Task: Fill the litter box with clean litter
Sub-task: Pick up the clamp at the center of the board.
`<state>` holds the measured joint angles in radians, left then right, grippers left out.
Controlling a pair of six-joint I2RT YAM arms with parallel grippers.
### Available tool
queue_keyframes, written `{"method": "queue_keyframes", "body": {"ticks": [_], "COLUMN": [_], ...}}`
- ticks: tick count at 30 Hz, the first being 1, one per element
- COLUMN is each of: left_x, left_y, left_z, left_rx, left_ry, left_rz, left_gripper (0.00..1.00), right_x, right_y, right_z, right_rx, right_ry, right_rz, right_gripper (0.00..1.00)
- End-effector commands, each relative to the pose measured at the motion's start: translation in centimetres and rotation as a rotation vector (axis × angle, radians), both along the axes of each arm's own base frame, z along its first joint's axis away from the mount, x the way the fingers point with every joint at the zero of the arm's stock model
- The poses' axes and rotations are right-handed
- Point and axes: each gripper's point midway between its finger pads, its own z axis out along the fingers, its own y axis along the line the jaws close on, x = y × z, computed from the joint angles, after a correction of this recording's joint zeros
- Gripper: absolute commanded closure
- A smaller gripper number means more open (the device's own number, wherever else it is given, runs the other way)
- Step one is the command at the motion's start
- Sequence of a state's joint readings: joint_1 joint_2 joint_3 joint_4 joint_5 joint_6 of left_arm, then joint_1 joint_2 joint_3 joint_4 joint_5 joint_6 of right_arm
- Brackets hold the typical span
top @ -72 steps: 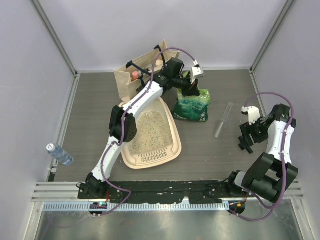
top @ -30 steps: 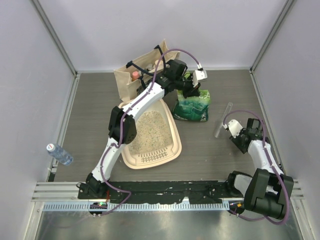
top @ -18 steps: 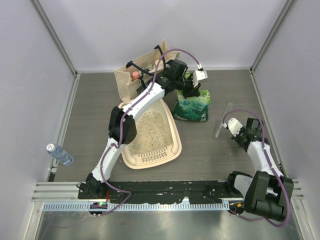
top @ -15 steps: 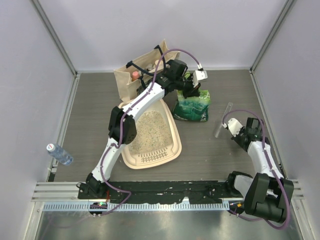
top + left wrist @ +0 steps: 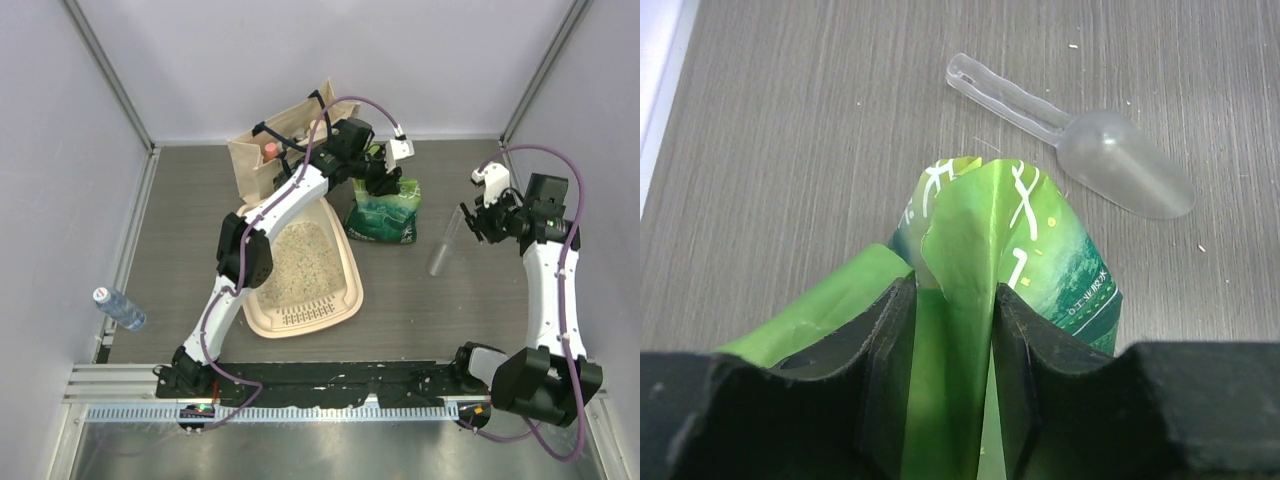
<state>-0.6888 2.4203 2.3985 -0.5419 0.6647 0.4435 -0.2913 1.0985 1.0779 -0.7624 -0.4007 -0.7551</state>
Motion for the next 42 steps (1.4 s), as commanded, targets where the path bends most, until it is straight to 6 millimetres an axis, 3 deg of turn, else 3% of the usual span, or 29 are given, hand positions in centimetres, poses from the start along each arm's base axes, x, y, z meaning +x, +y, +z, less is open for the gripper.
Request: {"method": "queue_keyframes", "body": {"ticks": [1,5,10,13,17,18,20,21,24,28,32,36,42], "left_x": [0.4,0.4,-0.2,-1.4,-5.1,-6.6,-9.8,-11.5,-15.4,-17.7,-16.5,-14.7,-13.9], "left_y": [0.2,-0.2,-0.6,-1.1,-1.7,-1.1,-0.4,0.5,2.2,1.9,0.2,-1.0,-1.0], "left_z": [5.9,7.2,9.2,11.5,15.2,17.2,19.0,19.9,19.7,16.7,14.5,14.2,13.0], "left_rx": [-0.095,-0.130,-0.179,-0.222,-0.290,-0.313,-0.353,-0.361,-0.342,-0.299,-0.283,-0.298,-0.256], "left_ry": [-0.097,-0.126,-0.147,-0.181,-0.217,-0.225,-0.159,-0.139,-0.095,-0.019,0.000,-0.027,-0.072], "left_rz": [0.024,0.018,-0.009,-0.048,-0.132,-0.149,-0.226,-0.259,-0.355,-0.414,-0.372,-0.331,-0.324], "left_gripper": [0.60,0.54,0.49,0.42,0.38,0.37,0.37,0.37,0.37,0.37,0.37,0.37,0.38], "right_x": [0.0,-0.1,0.1,0.0,-0.2,-0.3,-0.6,-1.7,-3.0,-4.1,-4.9,-5.6,-6.7], "right_y": [5.9,7.8,8.4,8.7,9.1,9.1,9.0,9.6,10.1,11.0,12.4,13.5,14.4], "right_z": [1.5,2.5,3.8,4.5,5.8,6.1,6.5,7.3,7.7,7.5,8.0,8.9,9.3], "right_rx": [0.408,0.538,0.573,0.598,0.679,0.696,0.693,0.717,0.662,0.634,0.614,0.581,0.542], "right_ry": [0.080,0.104,0.093,0.086,0.080,0.082,0.061,0.085,0.081,0.102,0.088,0.074,0.067], "right_rz": [0.121,0.204,0.242,0.259,0.276,0.277,0.320,0.355,0.474,0.551,0.616,0.666,0.700], "right_gripper": [0.99,0.99,0.99,0.99,0.99,0.99,0.99,0.99,0.99,0.99,0.99,0.99,0.99]}}
